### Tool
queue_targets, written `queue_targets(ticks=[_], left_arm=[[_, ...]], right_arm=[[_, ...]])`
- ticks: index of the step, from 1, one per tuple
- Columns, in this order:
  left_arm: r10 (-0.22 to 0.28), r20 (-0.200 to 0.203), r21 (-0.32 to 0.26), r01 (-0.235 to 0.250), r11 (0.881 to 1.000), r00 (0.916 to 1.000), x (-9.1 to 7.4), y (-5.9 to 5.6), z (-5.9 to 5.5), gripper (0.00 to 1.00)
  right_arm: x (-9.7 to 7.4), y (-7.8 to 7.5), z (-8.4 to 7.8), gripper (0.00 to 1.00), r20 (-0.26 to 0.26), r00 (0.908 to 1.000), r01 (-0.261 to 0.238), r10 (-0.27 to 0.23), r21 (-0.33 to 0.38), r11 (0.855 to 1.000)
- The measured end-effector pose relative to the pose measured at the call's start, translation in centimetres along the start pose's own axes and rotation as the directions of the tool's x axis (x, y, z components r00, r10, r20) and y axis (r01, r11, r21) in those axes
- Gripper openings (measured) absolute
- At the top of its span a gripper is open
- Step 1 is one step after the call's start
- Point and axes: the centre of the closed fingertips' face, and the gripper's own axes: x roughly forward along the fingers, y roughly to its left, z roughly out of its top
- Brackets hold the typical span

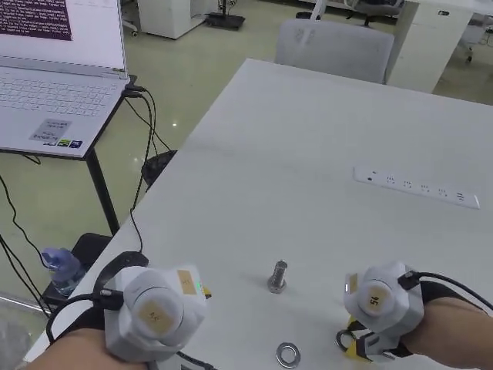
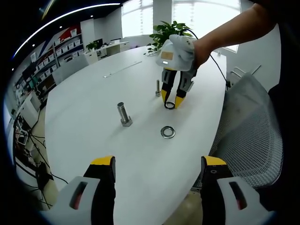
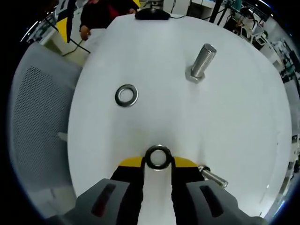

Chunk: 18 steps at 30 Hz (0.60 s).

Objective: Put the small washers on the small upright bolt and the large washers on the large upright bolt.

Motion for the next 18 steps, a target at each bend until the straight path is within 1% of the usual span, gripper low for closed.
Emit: queue_targets(ticks=[8,10,13,15,18], left_arm=[[-0.003,-0.009,0.003,0.003,1.0,1.0,-0.3,-0.3,-0.2,0.71],[-0.001,-0.014,0.003,0.001,1.0,0.9999,-0.3,-0.3,-0.3,0.71],[0.002,-0.016,0.004,-0.001,1.0,0.9999,-0.5,-0.2,-0.3,0.71],[0.003,-0.018,0.006,-0.003,1.0,0.9998,-0.5,-0.2,-0.4,0.7],[0.006,-0.021,0.009,-0.006,1.0,0.9998,-0.6,-0.2,-0.4,0.7]], right_arm=[[-0.1,-0.1,-0.2,0.22,0.011,0.9999,-0.002,0.001,0.033,0.999],[-0.2,-0.4,0.0,0.22,0.019,0.9996,0.02,-0.021,0.036,0.999],[-0.2,0.1,-0.1,0.22,0.013,0.9999,0.004,-0.005,0.045,0.999],[-0.5,0.1,-0.1,0.22,0.017,0.9998,0.004,-0.005,0.049,0.999],[-1.4,0.2,-0.1,0.22,0.021,0.9998,0.002,-0.003,0.073,0.997]])
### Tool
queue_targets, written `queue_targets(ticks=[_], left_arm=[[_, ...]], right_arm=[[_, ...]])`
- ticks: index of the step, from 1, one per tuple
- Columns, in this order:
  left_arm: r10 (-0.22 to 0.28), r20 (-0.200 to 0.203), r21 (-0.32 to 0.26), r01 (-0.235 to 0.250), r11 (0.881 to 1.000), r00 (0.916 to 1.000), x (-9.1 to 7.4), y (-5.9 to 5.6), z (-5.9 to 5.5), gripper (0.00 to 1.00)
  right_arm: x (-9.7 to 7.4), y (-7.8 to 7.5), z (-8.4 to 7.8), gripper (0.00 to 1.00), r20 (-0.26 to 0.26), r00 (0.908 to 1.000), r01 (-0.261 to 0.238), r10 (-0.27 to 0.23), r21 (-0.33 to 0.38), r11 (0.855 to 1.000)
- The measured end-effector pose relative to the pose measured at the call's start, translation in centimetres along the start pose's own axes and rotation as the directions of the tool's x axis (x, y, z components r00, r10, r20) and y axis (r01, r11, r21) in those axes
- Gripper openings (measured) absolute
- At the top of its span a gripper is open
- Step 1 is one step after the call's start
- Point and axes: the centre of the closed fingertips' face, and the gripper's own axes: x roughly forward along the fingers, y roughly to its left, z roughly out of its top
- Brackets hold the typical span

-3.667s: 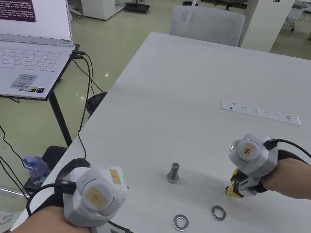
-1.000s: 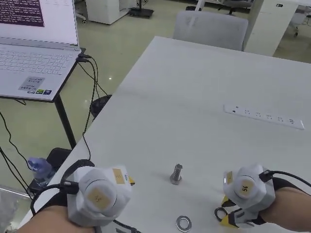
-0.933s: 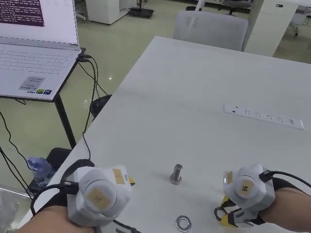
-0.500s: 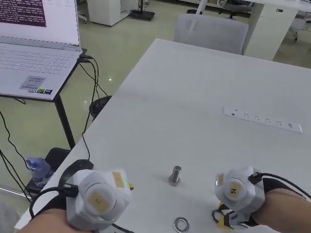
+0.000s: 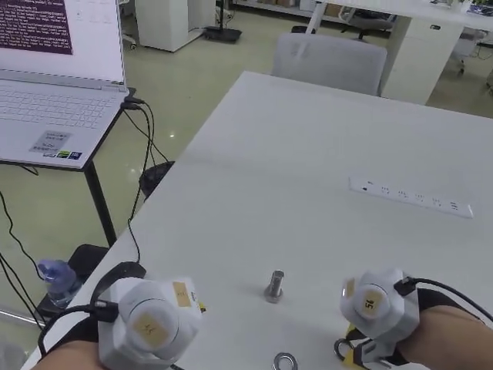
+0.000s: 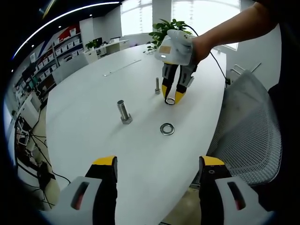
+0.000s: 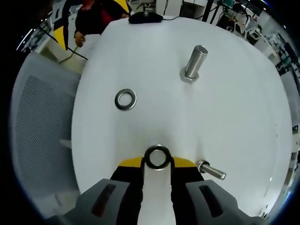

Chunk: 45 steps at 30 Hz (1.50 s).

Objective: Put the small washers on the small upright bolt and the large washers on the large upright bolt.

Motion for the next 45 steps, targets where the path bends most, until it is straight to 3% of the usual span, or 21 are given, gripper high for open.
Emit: queue_targets(ticks=[7,15,20,25,33,39,45], left_arm=[[0.004,0.007,0.008,-0.004,1.0,1.0,0.1,-0.1,0.3,0.7],[0.005,0.016,0.012,-0.006,1.0,0.9999,0.3,-0.1,0.8,0.7],[0.005,0.021,0.011,-0.005,1.0,0.9998,0.4,-0.1,1.0,0.7],[0.003,0.018,0.007,-0.003,1.0,0.9998,0.4,-0.3,0.9,0.71],[0.004,0.016,-0.001,-0.004,1.0,0.9999,0.6,-0.5,0.7,0.7],[0.008,0.019,-0.007,-0.007,1.0,0.9998,0.7,-0.3,0.6,0.71],[0.007,0.02,-0.015,-0.007,1.0,0.9998,0.9,-0.2,0.4,0.71]], right_arm=[[-2.1,0.3,-1.2,0.22,-0.003,1.0,-0.008,0.008,0.036,0.999],[-4.6,-1.3,-3.5,0.22,-0.012,0.9995,0.031,-0.03,0.09,0.995],[-5.9,-2.1,-3.5,0.22,-0.009,0.999,0.044,-0.044,0.1,0.994],[-7.1,-2.9,-2.0,0.22,0.017,0.9982,0.057,-0.058,0.099,0.994],[-8.6,-4.1,2.5,0.22,0.051,0.9965,0.065,-0.066,0.034,0.997],[-8.4,-4.7,5.6,0.22,0.078,0.9956,0.052,-0.052,0.0,0.999],[-7.6,-4.8,7.7,0.22,0.075,0.9965,0.04,-0.038,-0.031,0.999]])
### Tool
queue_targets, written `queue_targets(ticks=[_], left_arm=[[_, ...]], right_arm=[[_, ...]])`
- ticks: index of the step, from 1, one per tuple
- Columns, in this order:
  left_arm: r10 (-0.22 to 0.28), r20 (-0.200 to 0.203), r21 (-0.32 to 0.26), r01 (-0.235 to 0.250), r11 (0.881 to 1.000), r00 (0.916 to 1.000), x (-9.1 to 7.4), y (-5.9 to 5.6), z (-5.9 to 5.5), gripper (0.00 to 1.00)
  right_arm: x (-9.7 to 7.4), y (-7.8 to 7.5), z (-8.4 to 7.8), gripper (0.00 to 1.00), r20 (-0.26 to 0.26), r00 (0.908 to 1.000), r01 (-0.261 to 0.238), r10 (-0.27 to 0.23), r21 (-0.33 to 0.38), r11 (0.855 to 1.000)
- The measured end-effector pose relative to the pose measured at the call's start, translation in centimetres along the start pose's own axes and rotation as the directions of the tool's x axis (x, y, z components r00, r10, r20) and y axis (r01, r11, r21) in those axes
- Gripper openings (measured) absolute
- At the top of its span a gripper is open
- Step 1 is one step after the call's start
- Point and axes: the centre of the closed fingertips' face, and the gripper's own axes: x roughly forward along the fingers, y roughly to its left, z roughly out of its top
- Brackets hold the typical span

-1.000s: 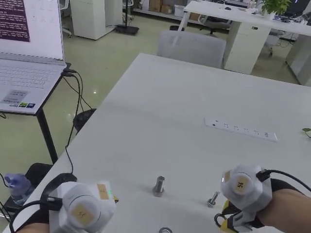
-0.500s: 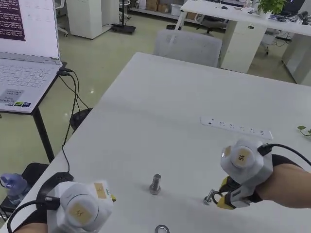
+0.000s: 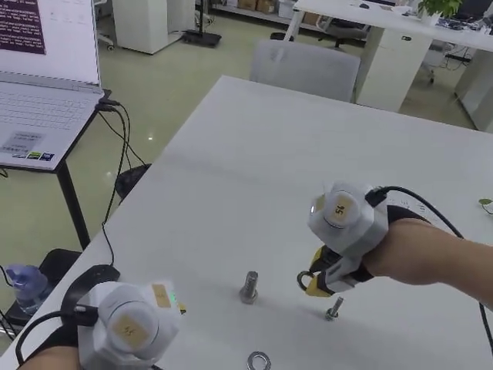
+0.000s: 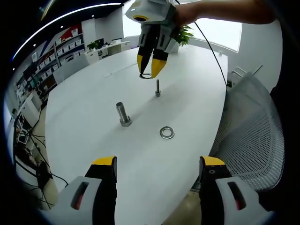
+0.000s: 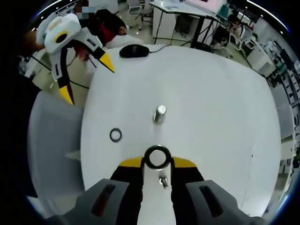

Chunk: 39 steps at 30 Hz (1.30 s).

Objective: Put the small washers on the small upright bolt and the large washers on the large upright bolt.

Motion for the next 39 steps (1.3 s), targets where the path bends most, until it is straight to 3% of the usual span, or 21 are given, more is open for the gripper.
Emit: queue_targets(ticks=[7,24,39], left_arm=[[-0.004,0.005,-0.003,0.004,1.0,1.0,0.3,0.0,0.1,0.71],[-0.004,0.026,-0.018,0.004,1.0,0.9997,0.9,0.6,0.4,0.77],[-0.008,0.015,-0.024,0.008,1.0,0.9999,1.0,0.3,-0.3,0.75]], right_arm=[[1.1,-0.4,2.0,0.22,0.003,0.9999,-0.013,0.013,-0.01,1.0],[3.2,-0.5,4.2,0.22,-0.006,0.9993,-0.037,0.036,-0.043,0.998],[5.0,-0.9,5.6,0.22,-0.016,0.9985,-0.053,0.052,-0.055,0.997]])
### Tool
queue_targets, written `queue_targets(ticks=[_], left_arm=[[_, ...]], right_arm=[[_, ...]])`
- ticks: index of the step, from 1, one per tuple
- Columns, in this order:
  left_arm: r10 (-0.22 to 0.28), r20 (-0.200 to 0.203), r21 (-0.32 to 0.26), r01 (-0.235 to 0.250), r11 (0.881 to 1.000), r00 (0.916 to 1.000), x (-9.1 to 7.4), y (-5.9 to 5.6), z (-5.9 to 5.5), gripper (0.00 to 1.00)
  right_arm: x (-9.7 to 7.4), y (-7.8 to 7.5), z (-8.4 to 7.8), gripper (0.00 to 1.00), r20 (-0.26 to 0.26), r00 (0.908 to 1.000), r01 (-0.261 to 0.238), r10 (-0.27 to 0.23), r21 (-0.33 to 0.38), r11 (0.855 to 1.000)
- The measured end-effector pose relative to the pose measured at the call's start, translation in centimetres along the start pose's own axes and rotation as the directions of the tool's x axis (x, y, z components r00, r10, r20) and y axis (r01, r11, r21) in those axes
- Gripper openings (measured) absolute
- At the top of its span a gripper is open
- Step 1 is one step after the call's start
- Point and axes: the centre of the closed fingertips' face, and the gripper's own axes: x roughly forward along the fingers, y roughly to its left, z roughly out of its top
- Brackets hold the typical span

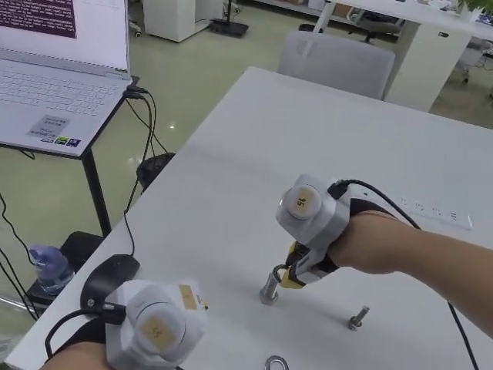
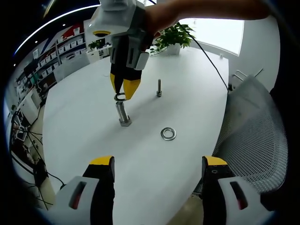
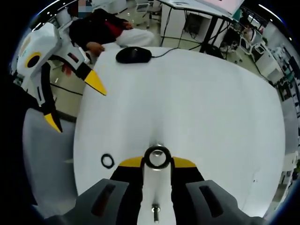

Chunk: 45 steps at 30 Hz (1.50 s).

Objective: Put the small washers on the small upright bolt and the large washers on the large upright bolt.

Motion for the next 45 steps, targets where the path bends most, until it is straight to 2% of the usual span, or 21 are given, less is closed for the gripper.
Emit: queue_targets(ticks=[11,24,36,45], left_arm=[[0.006,-0.004,-0.012,-0.006,1.0,1.0,-0.5,0.4,-0.4,0.74],[0.009,-0.011,-0.031,-0.009,0.999,0.9999,-0.5,0.8,-1.1,0.73],[0.012,-0.002,-0.042,-0.012,0.999,0.9999,-0.6,1.1,-0.8,0.73],[0.016,-0.017,-0.048,-0.016,0.999,0.9997,-0.7,1.2,-1.5,0.72]], right_arm=[[1.1,0.2,0.4,0.22,-0.019,0.9997,-0.015,0.015,-0.024,1.0],[2.3,0.2,0.0,0.22,-0.049,0.9985,-0.027,0.025,-0.044,0.999],[4.3,0.2,-0.4,0.22,-0.075,0.9965,-0.041,0.036,-0.056,0.998],[5.5,0.2,-0.9,0.22,-0.096,0.9945,-0.049,0.043,-0.06,0.997]])
